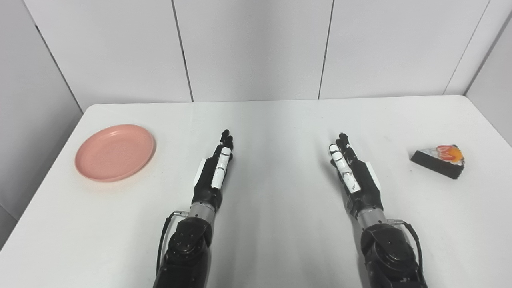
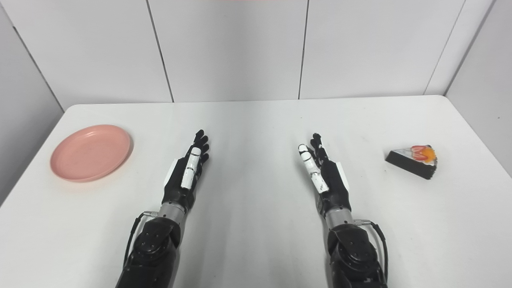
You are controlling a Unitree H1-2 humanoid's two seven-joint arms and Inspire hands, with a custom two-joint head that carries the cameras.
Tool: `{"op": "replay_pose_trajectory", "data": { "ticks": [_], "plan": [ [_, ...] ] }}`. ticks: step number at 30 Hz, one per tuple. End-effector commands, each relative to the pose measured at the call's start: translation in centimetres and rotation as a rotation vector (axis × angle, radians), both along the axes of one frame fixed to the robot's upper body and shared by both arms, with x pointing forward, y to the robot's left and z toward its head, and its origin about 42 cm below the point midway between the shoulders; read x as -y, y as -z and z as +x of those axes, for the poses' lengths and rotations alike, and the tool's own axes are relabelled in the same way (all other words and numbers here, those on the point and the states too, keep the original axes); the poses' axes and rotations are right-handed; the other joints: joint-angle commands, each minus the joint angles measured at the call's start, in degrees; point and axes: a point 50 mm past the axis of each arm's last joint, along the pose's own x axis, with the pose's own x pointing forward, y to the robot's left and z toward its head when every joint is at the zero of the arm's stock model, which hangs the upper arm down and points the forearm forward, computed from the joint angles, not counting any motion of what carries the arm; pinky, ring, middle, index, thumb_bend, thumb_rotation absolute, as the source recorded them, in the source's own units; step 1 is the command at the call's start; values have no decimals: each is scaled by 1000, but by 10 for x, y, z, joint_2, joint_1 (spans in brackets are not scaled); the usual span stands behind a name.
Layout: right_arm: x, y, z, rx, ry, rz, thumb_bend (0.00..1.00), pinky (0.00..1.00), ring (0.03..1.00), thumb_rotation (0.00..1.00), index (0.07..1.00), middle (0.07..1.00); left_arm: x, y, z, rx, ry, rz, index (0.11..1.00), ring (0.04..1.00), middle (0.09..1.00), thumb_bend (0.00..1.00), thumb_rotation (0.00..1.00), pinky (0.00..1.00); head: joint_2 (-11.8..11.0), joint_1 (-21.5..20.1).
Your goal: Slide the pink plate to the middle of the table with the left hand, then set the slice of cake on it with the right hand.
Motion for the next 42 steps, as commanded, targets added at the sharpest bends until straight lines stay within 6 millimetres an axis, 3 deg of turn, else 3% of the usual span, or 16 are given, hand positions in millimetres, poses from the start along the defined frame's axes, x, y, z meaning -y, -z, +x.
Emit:
{"op": "replay_pose_trajectory", "data": {
  "ticks": [1, 10, 18, 23, 30, 34, 42],
  "plan": [
    [-4, -23, 10, 91, -17, 6, 533, 967, 956, 759, 1000, 997, 4, -14, 6, 48, 18, -12, 1000, 1000, 1000, 498, 1000, 1000, 0, 1],
    [-4, -22, 10, 90, -16, 11, 529, 970, 960, 748, 1000, 998, 3, -14, 6, 41, 19, 4, 1000, 1000, 1000, 521, 1000, 1000, -3, 7],
    [5, -17, 8, 91, -11, -4, 549, 968, 959, 777, 994, 989, 11, -15, 8, 104, -31, -23, 1000, 1000, 1000, 557, 1000, 1000, -25, 71],
    [11, -14, 8, 85, -11, -6, 547, 979, 959, 776, 991, 988, 3, -25, 15, 162, -77, -52, 1000, 1000, 1000, 619, 1000, 1000, -37, 90],
    [16, -10, 7, 88, -12, -13, 539, 984, 950, 792, 987, 979, -22, -47, 32, 246, -171, -107, 1000, 1000, 1000, 629, 1000, 1000, -55, 116],
    [16, -9, 6, 93, -11, -17, 552, 977, 945, 791, 982, 973, -47, -58, 48, 293, -304, -57, 1000, 1000, 999, 653, 1000, 975, -63, 125],
    [21, -6, 6, 92, -15, -24, 539, 970, 949, 798, 987, 977, -99, -74, 71, 334, -396, -77, 1000, 1000, 993, 664, 1000, 1000, -78, 149]
  ]
}}
